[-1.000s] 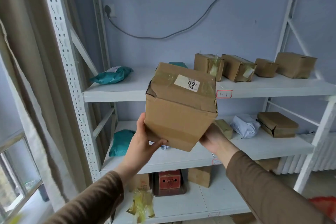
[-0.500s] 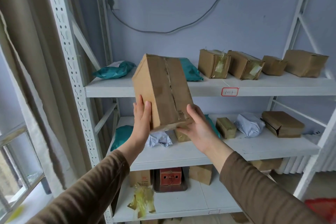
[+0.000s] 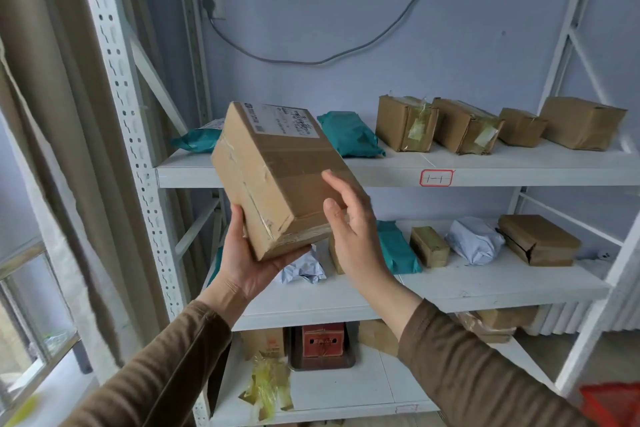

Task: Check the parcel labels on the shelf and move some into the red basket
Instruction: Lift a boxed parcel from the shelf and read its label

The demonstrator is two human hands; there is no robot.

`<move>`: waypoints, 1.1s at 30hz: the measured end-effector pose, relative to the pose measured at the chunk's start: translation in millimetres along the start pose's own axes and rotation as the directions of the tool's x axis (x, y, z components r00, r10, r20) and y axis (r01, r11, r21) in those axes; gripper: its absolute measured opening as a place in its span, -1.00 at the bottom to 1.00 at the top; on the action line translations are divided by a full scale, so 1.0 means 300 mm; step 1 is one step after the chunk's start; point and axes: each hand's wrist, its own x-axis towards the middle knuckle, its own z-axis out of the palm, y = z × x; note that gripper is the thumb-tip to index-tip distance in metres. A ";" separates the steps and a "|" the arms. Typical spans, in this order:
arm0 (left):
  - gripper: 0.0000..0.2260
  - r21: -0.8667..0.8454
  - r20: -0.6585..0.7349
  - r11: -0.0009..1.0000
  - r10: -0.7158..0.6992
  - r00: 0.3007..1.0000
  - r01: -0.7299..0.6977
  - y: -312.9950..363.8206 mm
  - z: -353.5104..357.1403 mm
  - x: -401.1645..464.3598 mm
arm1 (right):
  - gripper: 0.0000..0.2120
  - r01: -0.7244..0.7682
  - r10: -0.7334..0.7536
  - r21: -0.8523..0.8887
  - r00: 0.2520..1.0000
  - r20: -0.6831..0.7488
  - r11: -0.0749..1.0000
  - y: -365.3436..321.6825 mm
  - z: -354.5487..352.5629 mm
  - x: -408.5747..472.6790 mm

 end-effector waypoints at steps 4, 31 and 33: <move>-0.38 -0.059 0.022 0.998 0.009 1.000 -0.007 0.022 -0.012 -0.003 | -0.21 -0.329 0.332 0.123 0.943 -0.001 0.936 0.011 -0.045 0.047; -0.36 0.674 0.100 0.673 0.325 0.941 -0.304 0.089 0.117 0.127 | -0.41 -0.657 0.743 0.613 0.649 0.164 0.438 0.105 0.011 0.293; -0.50 0.670 0.104 0.673 0.333 0.937 -0.314 0.143 0.168 0.193 | -0.23 -0.699 0.745 0.525 0.645 0.171 0.485 0.104 0.041 0.381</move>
